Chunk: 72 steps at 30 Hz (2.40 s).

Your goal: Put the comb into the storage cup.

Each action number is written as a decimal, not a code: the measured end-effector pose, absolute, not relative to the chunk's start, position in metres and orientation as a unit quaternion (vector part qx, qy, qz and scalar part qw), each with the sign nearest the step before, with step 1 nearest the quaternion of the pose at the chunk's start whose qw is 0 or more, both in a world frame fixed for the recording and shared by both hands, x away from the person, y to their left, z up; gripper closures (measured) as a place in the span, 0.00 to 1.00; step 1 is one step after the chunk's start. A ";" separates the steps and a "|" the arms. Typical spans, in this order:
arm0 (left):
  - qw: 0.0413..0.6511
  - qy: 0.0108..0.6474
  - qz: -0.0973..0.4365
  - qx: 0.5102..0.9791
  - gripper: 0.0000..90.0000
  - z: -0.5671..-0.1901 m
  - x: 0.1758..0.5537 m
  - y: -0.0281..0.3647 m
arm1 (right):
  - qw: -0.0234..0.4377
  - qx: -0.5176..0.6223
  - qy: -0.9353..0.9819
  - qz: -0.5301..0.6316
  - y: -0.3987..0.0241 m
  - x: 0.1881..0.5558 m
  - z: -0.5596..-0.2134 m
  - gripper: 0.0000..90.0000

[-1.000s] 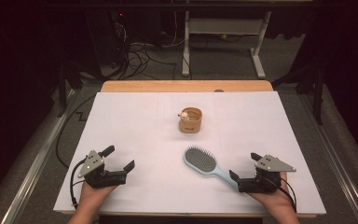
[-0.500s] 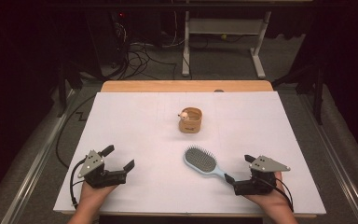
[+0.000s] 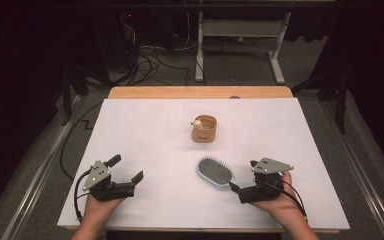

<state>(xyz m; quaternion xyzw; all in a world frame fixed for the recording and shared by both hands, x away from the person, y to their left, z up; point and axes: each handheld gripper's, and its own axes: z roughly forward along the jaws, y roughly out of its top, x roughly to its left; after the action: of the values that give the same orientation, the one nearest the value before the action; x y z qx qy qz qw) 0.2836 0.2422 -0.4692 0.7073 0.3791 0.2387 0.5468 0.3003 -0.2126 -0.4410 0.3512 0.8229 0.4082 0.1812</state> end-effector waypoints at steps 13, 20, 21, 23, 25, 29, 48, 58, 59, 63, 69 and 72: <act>0.548 0.381 0.239 0.705 0.01 -0.470 0.286 0.243 | 0.149 0.345 0.852 0.364 -0.188 0.321 -0.439 0.00; 0.544 0.382 0.236 0.709 0.00 -0.471 0.286 0.242 | 0.142 0.335 0.865 0.344 -0.178 0.325 -0.436 0.00; 0.544 0.382 0.236 0.709 0.00 -0.471 0.286 0.242 | 0.142 0.335 0.865 0.344 -0.178 0.325 -0.436 0.00; 0.542 0.381 0.235 0.711 0.00 -0.471 0.287 0.241 | 0.139 0.333 0.867 0.342 -0.177 0.327 -0.435 0.00; 0.542 0.382 0.234 0.711 0.00 -0.471 0.287 0.240 | 0.136 0.335 0.866 0.344 -0.177 0.328 -0.435 0.00; 0.540 0.382 0.232 0.713 0.00 -0.472 0.287 0.240 | 0.131 0.339 0.866 0.343 -0.177 0.332 -0.436 0.00; 0.546 0.384 0.224 0.710 0.00 -0.472 0.286 0.240 | 0.105 0.323 0.892 0.299 -0.159 0.347 -0.438 0.00; 0.549 0.383 0.226 0.708 0.00 -0.471 0.286 0.241 | 0.094 0.315 0.906 0.266 -0.148 0.355 -0.444 0.01; 0.549 0.383 0.226 0.708 0.00 -0.471 0.286 0.241 | 0.092 0.316 0.907 0.261 -0.148 0.356 -0.445 0.01; 0.553 0.380 0.228 0.705 0.00 -0.470 0.284 0.240 | 0.091 0.315 0.909 0.256 -0.145 0.356 -0.447 0.02; 0.549 0.381 0.227 0.708 0.00 -0.471 0.286 0.240 | 0.087 0.310 0.915 0.242 -0.140 0.361 -0.451 0.03; 0.551 0.382 0.228 0.706 0.00 -0.470 0.285 0.240 | 0.085 0.311 0.917 0.237 -0.138 0.362 -0.453 0.03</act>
<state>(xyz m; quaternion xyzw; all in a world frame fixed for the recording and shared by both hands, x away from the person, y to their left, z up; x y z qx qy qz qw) 0.2850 0.2401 -0.4704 0.7064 0.3819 0.2282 0.5506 0.3616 -0.1383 -0.4528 0.3105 0.9166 0.2372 0.0852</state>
